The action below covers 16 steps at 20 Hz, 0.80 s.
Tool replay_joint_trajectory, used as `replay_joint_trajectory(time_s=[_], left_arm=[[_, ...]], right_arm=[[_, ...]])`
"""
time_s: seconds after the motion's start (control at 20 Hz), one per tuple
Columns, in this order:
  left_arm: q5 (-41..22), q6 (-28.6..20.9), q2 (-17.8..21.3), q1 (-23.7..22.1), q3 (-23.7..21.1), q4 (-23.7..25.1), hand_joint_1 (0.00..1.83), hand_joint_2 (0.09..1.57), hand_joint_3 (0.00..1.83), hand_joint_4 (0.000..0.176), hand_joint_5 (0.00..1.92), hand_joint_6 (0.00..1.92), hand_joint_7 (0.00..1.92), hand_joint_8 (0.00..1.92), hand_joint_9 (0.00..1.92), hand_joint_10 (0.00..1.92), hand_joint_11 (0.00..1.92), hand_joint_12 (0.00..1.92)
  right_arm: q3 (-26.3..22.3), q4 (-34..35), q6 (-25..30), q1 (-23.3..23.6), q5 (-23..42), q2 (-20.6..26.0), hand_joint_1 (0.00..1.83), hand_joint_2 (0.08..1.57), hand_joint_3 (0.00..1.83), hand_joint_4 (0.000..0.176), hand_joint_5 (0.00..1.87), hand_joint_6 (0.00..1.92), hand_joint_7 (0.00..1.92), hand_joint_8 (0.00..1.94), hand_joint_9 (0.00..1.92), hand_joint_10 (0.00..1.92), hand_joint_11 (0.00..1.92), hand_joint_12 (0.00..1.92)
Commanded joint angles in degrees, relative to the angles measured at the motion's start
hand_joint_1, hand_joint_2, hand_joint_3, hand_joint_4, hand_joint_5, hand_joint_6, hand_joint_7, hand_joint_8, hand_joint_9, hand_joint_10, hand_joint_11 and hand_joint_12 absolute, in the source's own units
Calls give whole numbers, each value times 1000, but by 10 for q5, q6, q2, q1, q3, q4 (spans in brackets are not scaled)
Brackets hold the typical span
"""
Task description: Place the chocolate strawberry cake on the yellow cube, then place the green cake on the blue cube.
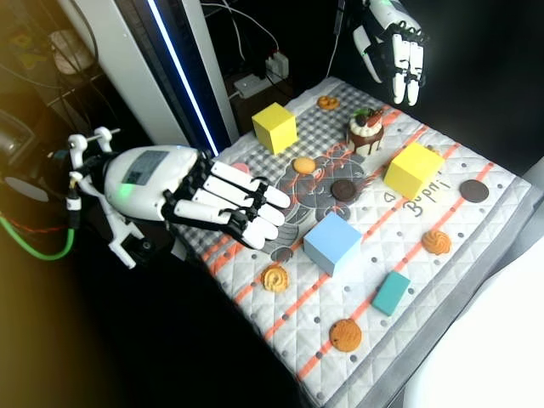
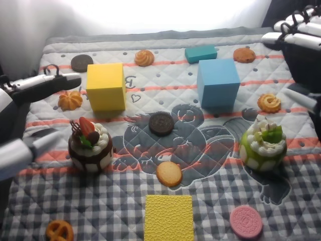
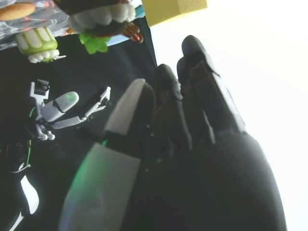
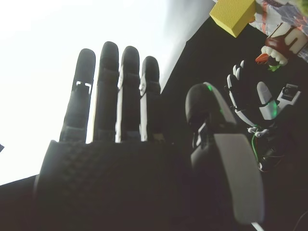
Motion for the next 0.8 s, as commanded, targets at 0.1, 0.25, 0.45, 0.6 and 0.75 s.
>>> replay_joint_trajectory(time_s=[0.1, 0.25, 0.45, 0.6, 0.75], left_arm=[[-70, -3, 0, -4, 2, 5, 212, 1457, 6, 127, 296, 2, 289, 1, 262, 18, 0, 550], [-70, -3, 1, -3, 2, 5, 308, 1370, 0, 113, 283, 1, 274, 1, 245, 4, 0, 516], [-68, -2, 2, -3, 2, 5, 620, 880, 0, 176, 82, 0, 80, 0, 53, 0, 18, 16], [-58, -2, 2, -5, 4, 10, 742, 782, 0, 176, 45, 1, 83, 11, 70, 7, 9, 177], [-26, -2, -3, -15, 16, 15, 758, 746, 0, 176, 79, 2, 136, 1, 150, 7, 0, 634]], right_arm=[[4, 5, 0, 3, 72, -1, 864, 1268, 0, 36, 449, 2, 364, 1, 381, 4, 399, 135], [3, 5, 0, 3, 72, -1, 669, 1276, 5, 59, 339, 0, 266, 0, 255, 0, 285, 69], [3, 4, 0, 3, 71, -1, 345, 1197, 0, 158, 73, 0, 17, 0, 7, 0, 74, 0], [3, 4, 0, 3, 72, -1, 299, 1094, 0, 176, 11, 0, 0, 0, 0, 0, 38, 0], [2, 4, 0, 3, 75, -2, 326, 1101, 0, 176, 14, 2, 0, 0, 0, 0, 24, 7]])
